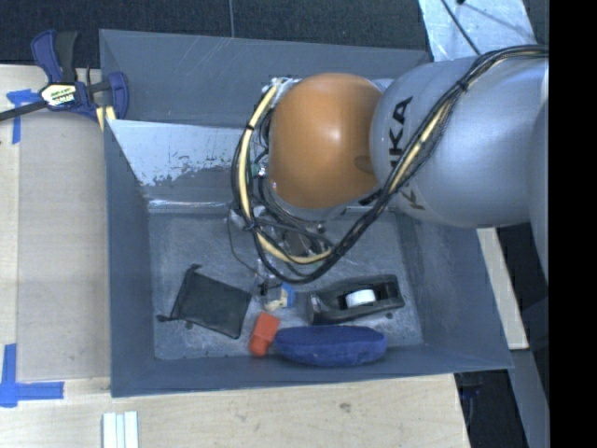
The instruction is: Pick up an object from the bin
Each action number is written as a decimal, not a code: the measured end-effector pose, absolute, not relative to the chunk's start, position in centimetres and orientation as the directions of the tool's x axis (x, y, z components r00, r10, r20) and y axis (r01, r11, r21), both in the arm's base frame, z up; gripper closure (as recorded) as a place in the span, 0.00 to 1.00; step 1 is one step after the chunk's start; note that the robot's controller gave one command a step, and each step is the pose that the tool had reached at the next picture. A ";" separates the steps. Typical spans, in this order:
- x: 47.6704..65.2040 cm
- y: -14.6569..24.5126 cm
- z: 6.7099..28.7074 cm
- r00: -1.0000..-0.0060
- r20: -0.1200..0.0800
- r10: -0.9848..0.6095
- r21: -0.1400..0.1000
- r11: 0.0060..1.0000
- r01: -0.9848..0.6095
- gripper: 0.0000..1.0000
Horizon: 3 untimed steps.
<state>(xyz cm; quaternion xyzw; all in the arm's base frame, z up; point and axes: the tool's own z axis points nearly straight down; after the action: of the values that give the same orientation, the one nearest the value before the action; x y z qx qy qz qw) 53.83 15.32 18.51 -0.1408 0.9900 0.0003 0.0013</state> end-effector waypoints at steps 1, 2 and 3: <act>50.0 18.0 6.5 -0.981 0.005 -0.193 0.000 0.981 -0.193 0.00; 50.4 17.9 7.1 -0.982 -0.004 -0.190 0.001 0.982 -0.190 1.00; 49.1 18.4 10.6 -0.980 -0.007 -0.201 0.001 0.980 -0.201 1.00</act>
Offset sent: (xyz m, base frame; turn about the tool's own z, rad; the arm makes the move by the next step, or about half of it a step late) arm -0.0358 0.0261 -0.1151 0.0901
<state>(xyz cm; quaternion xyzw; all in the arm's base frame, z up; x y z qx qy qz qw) 49.11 18.41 10.58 -0.1011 0.9949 0.0011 0.0033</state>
